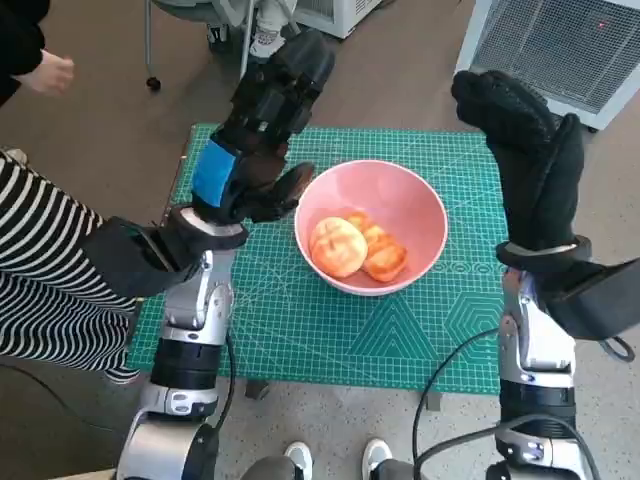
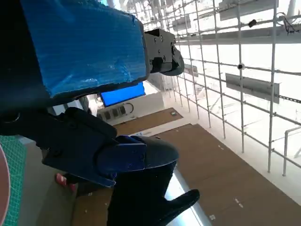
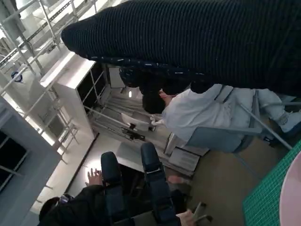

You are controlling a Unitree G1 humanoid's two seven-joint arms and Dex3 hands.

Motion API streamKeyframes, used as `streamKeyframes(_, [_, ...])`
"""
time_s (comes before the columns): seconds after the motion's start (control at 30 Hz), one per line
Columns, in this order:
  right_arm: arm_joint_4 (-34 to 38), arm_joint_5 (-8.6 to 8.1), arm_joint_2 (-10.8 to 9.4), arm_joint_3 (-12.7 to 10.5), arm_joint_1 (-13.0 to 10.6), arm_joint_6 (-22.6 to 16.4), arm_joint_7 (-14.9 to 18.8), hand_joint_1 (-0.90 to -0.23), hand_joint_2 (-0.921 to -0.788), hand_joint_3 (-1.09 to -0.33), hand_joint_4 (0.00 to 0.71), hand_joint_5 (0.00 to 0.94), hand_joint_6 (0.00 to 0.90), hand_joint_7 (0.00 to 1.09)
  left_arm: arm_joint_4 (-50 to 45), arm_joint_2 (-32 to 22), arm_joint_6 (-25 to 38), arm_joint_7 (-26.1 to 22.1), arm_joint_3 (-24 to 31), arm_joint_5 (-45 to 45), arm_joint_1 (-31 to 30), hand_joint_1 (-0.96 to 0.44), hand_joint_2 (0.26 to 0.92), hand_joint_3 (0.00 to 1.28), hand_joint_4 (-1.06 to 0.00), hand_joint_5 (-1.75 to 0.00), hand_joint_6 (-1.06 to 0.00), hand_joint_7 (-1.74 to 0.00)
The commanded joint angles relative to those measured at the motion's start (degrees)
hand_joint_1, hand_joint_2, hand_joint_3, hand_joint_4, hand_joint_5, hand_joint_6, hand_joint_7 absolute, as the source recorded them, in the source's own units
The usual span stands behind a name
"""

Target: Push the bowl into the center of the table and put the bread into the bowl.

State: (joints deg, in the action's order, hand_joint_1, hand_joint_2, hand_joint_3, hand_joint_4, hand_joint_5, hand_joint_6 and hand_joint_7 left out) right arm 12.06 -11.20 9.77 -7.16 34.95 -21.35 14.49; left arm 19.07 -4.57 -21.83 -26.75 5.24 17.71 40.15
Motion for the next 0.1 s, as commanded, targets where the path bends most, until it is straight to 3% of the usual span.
streamKeyframes(0.03, [-0.2,-0.63,-0.6,0.3,-1.2,1.1,0.3,-0.809,-0.921,-0.717,0.193,0.009,0.087,0.52,-2.4,-0.4,1.3,0.7,-0.4,-0.7,-1.2,-0.66,0.921,0.44,-0.04,-0.15,0.00,-0.49])
streamKeyframes(0.1, [-0.3,-0.69,-0.7,0.3,-1.2,1.2,0.3,-0.809,-0.921,-0.717,0.194,0.009,0.087,0.51,-3.0,-0.4,1.5,0.9,-0.5,-0.8,-1.5,-0.67,0.921,0.44,-0.04,-0.15,0.00,-0.49])
